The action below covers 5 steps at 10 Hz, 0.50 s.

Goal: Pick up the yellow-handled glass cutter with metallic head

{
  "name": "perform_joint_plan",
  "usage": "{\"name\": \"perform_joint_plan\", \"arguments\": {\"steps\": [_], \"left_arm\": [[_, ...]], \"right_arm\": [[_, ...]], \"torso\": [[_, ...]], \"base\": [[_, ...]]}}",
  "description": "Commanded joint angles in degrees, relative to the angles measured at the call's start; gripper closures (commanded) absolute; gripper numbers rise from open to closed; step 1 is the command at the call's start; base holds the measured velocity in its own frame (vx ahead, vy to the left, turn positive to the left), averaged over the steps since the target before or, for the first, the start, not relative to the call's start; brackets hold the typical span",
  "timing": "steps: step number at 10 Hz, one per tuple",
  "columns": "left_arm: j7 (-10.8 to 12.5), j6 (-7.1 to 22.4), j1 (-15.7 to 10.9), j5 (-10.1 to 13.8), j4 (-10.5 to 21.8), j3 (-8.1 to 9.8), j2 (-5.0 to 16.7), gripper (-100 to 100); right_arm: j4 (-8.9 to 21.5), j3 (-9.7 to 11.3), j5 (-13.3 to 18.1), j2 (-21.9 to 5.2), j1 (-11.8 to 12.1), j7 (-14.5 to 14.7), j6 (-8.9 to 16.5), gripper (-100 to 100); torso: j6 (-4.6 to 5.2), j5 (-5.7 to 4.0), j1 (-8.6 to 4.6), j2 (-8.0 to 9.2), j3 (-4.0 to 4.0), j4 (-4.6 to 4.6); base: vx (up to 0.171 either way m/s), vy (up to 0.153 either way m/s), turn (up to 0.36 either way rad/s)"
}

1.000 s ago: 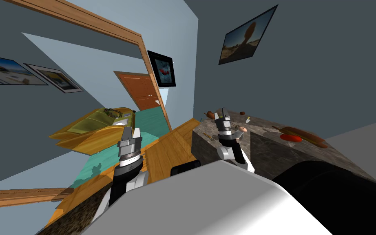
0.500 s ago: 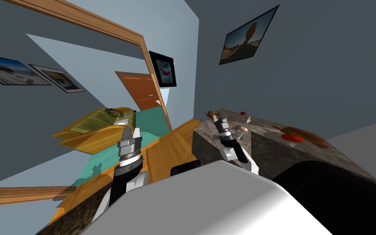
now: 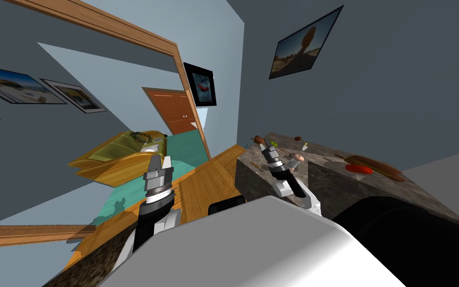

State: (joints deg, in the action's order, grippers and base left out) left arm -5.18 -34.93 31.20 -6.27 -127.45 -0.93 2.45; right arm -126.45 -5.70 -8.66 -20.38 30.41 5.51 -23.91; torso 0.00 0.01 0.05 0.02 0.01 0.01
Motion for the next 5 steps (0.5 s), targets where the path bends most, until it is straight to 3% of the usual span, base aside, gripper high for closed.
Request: {"name": "perform_joint_plan", "arguments": {"steps": [1,2,5], "left_arm": [[0.0,0.0,0.0,0.0,0.0,0.0,0.0,0],[0.0,0.0,0.0,0.0,0.0,0.0,0.0,0],[0.0,0.0,0.0,0.0,0.0,0.0,0.0,0]], "right_arm": [[1.8,-0.1,-0.5,-2.9,0.6,0.1,-0.1,-100],[1.8,-0.1,-0.5,-3.4,0.6,0.1,-0.1,-100],[5.0,0.0,-1.0,-8.4,2.1,0.3,-0.3,-100]], "torso": [[0.0,0.0,0.0,0.0,0.0,0.0],[-0.01,0.0,0.01,0.0,0.0,0.0],[0.0,0.01,0.05,-0.01,0.0,0.0]], "base": [[-0.003,0.022,0.025],[-0.002,0.019,0.023],[-0.006,0.035,0.039]]}}
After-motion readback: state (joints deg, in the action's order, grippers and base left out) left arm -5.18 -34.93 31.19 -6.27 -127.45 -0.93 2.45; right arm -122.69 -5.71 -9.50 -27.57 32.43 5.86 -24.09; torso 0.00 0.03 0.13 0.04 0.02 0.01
